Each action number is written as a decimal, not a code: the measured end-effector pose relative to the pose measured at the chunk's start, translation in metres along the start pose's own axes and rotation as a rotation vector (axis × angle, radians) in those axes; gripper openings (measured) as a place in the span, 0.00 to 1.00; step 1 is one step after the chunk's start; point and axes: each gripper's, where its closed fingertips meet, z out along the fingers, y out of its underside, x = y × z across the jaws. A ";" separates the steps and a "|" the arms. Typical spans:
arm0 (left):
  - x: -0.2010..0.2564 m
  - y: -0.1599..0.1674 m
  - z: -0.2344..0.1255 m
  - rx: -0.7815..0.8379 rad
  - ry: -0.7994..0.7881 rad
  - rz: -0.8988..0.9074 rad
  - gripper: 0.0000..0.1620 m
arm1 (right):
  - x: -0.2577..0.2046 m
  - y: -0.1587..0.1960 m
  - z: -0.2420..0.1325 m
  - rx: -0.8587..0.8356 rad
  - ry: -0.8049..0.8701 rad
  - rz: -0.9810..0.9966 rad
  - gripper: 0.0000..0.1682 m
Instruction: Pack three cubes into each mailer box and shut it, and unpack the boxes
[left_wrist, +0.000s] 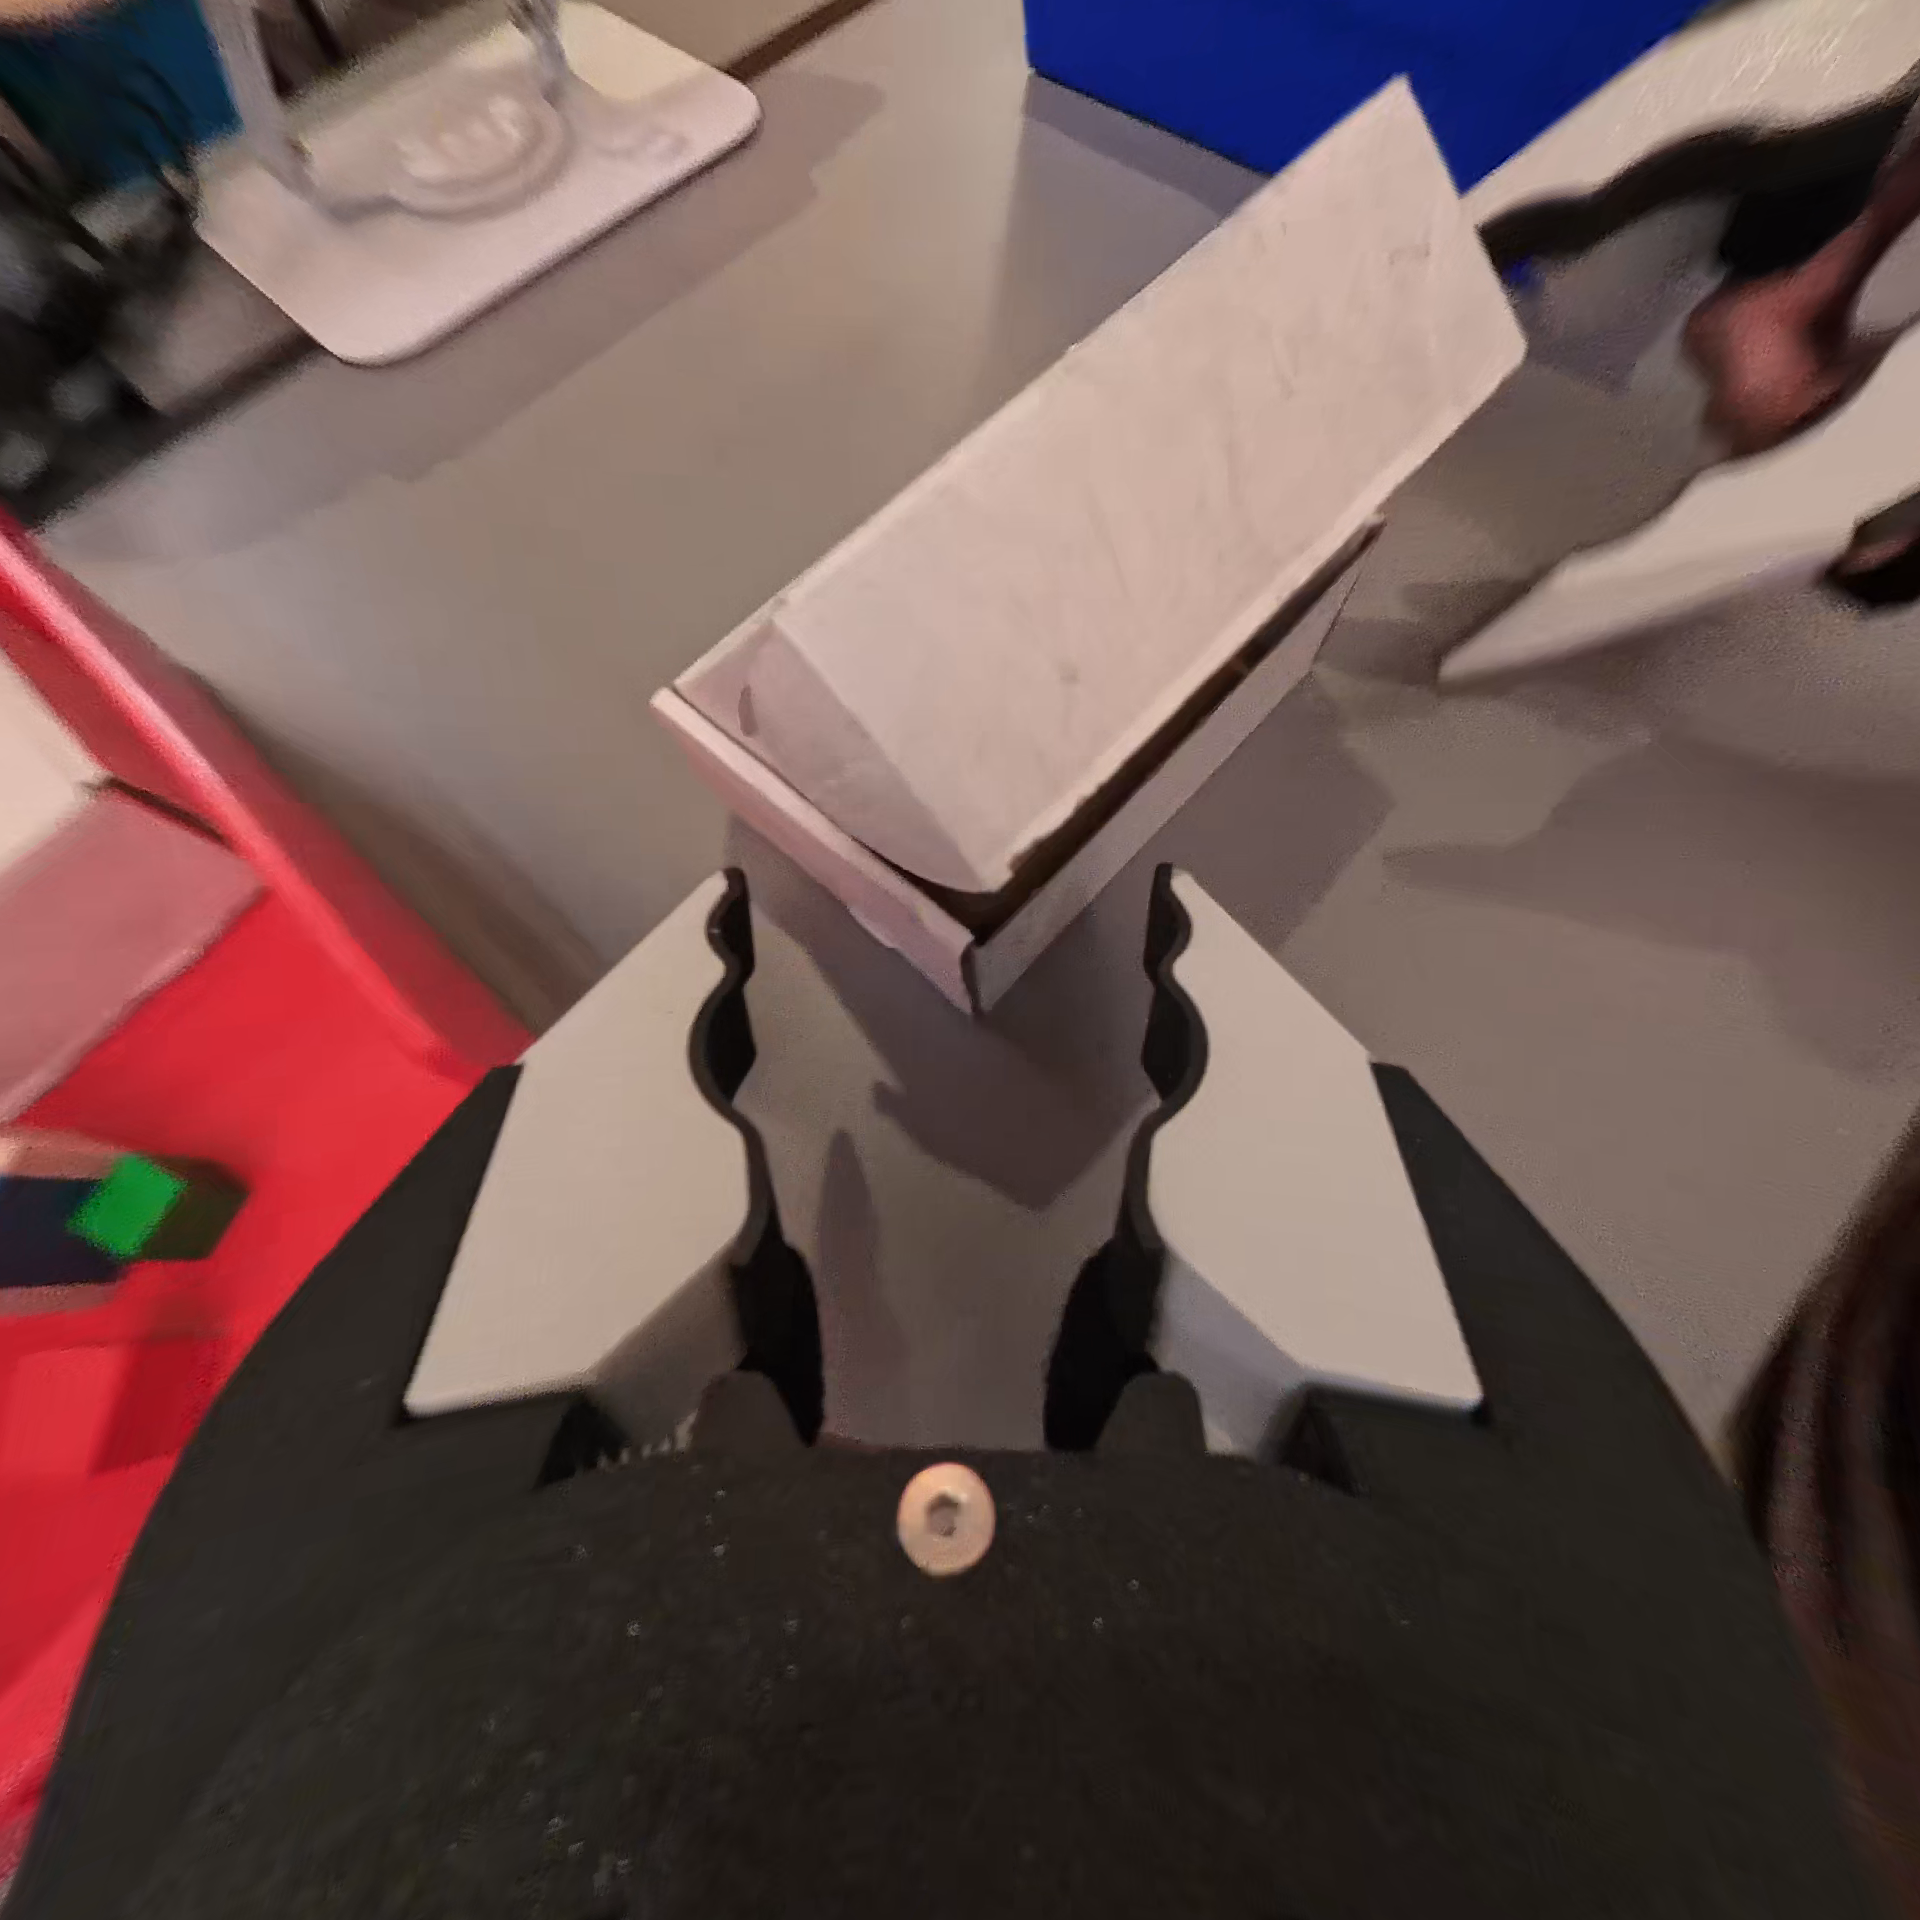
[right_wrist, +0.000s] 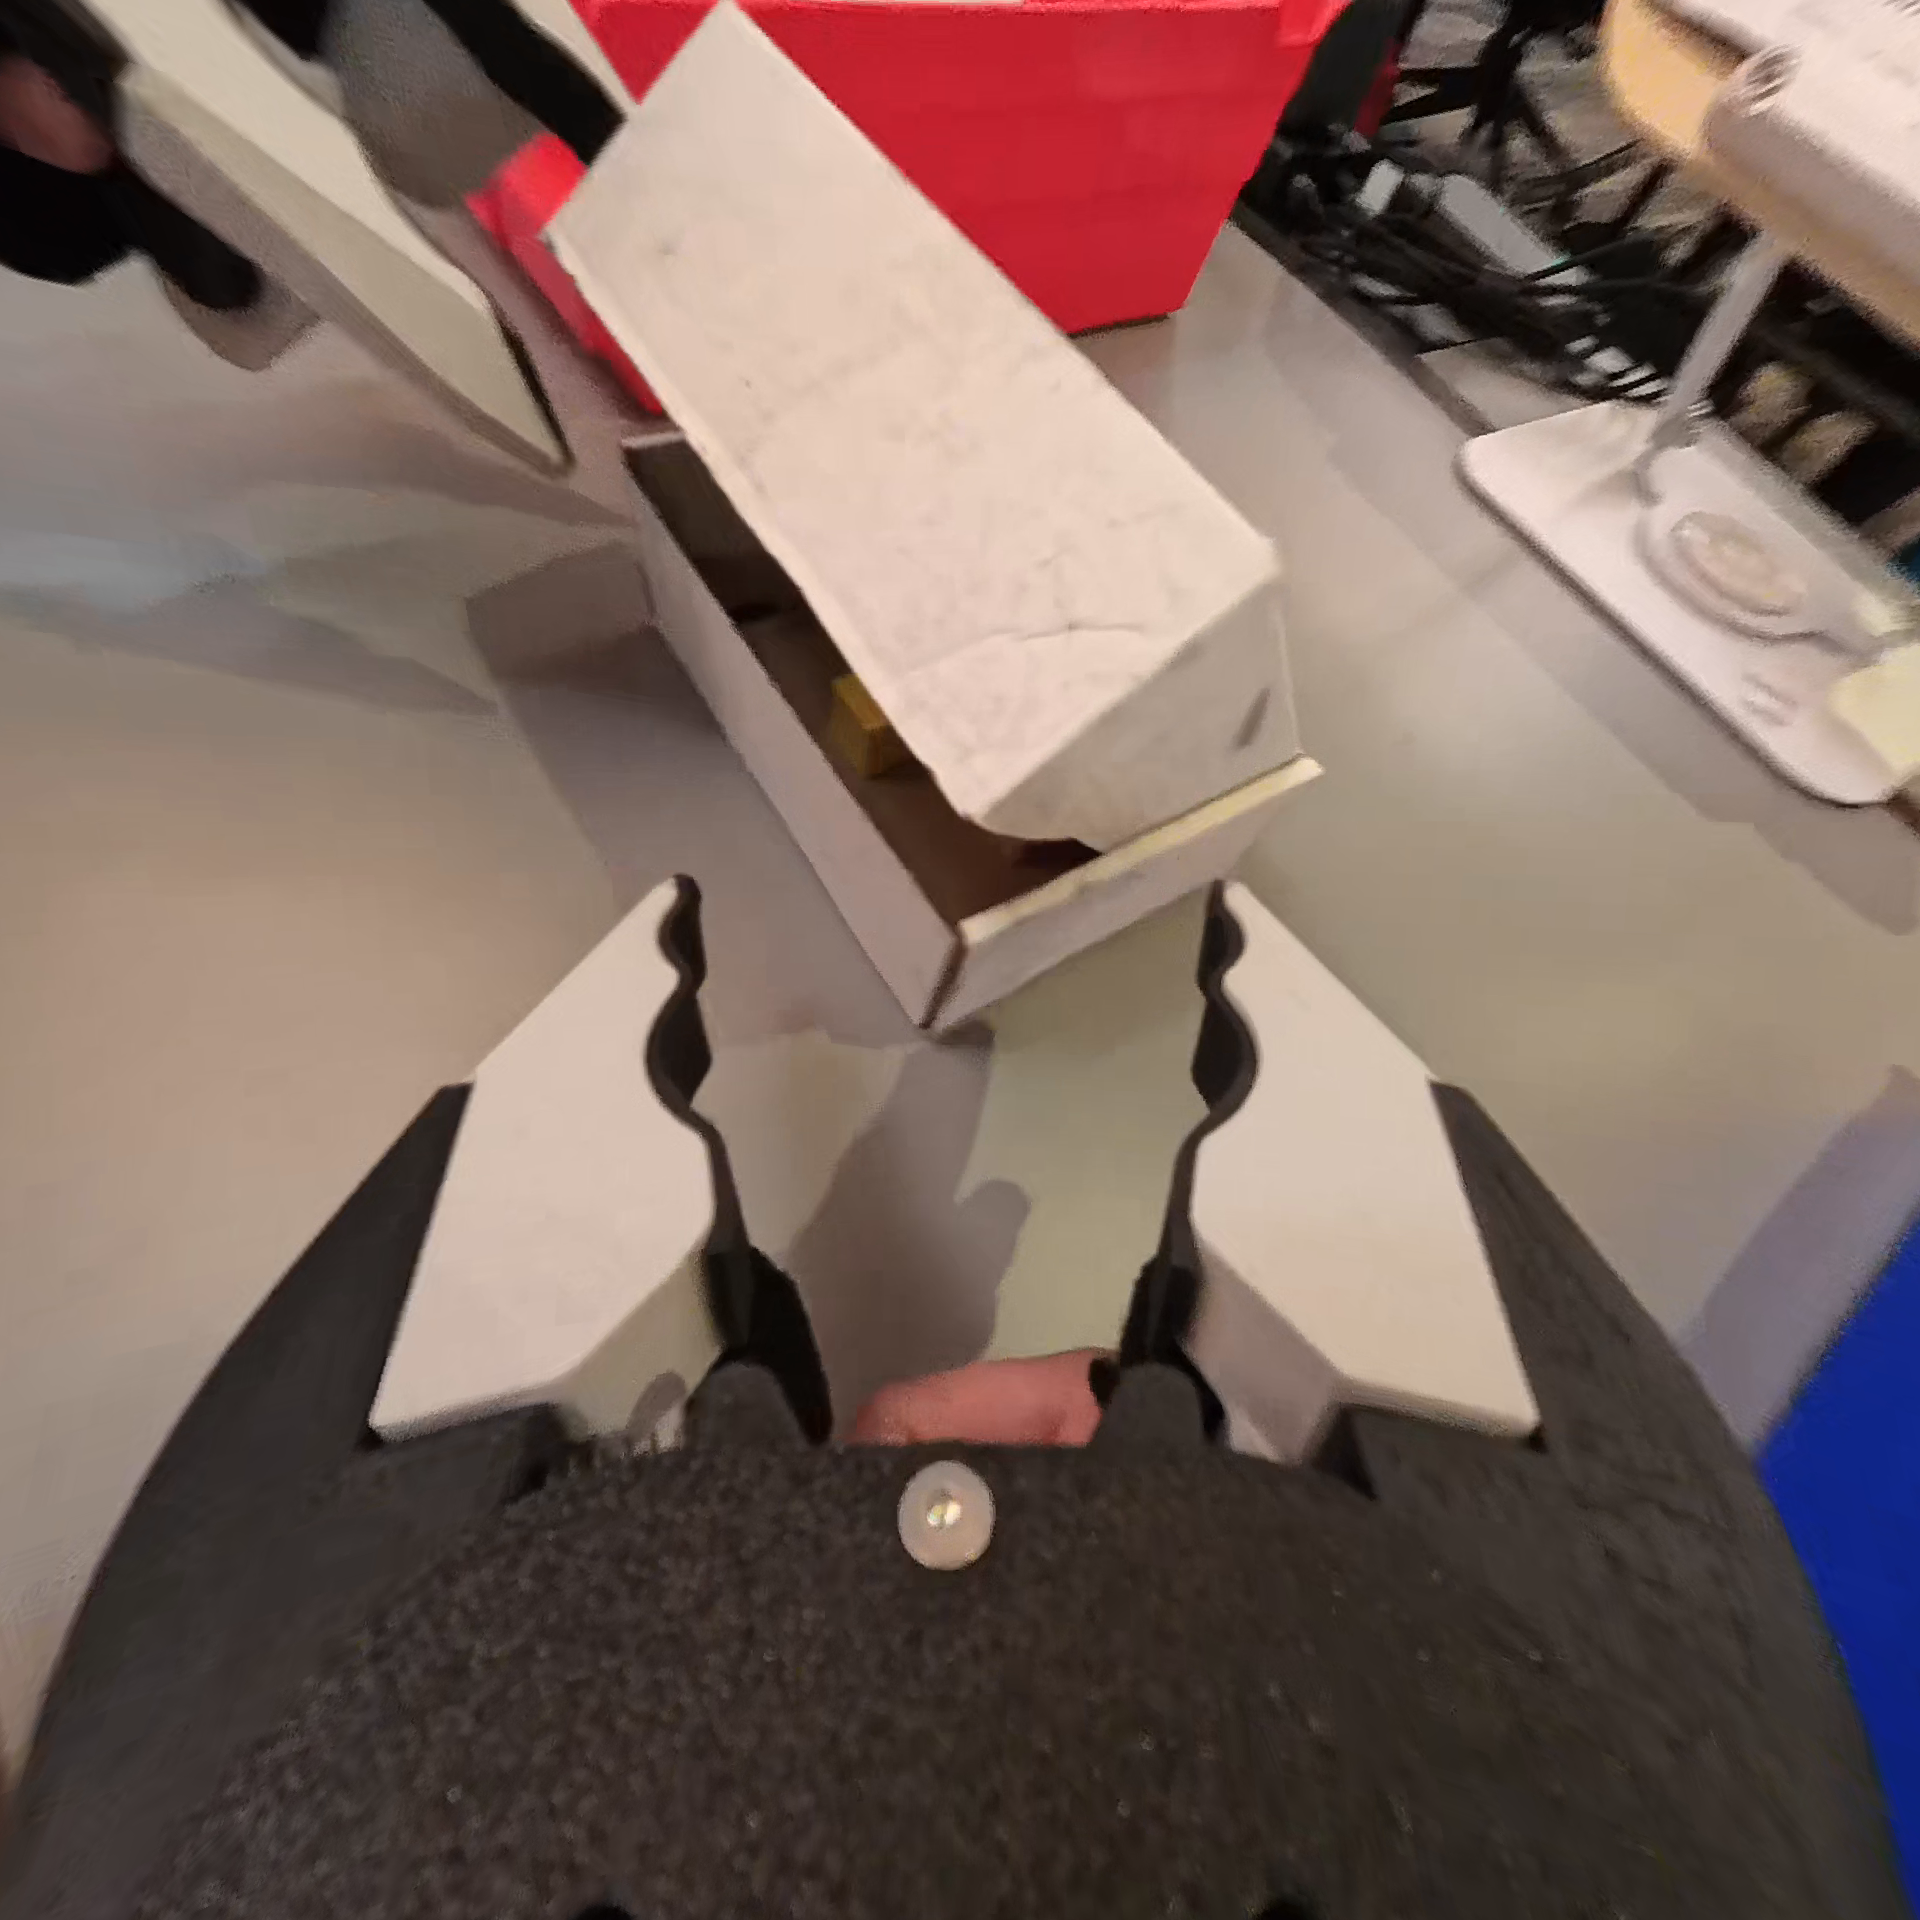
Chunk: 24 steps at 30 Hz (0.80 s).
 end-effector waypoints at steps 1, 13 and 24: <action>-0.001 0.000 -0.003 0.012 -0.049 0.053 0.43 | 0.007 -0.001 -0.004 0.005 0.058 -0.031 0.51; 0.035 -0.013 -0.020 0.055 -0.027 0.129 0.15 | 0.011 -0.020 -0.021 0.022 0.162 -0.126 0.21; 0.088 0.030 -0.013 -0.086 0.333 -0.104 0.13 | -0.028 0.034 -0.021 -0.216 -0.159 0.183 0.22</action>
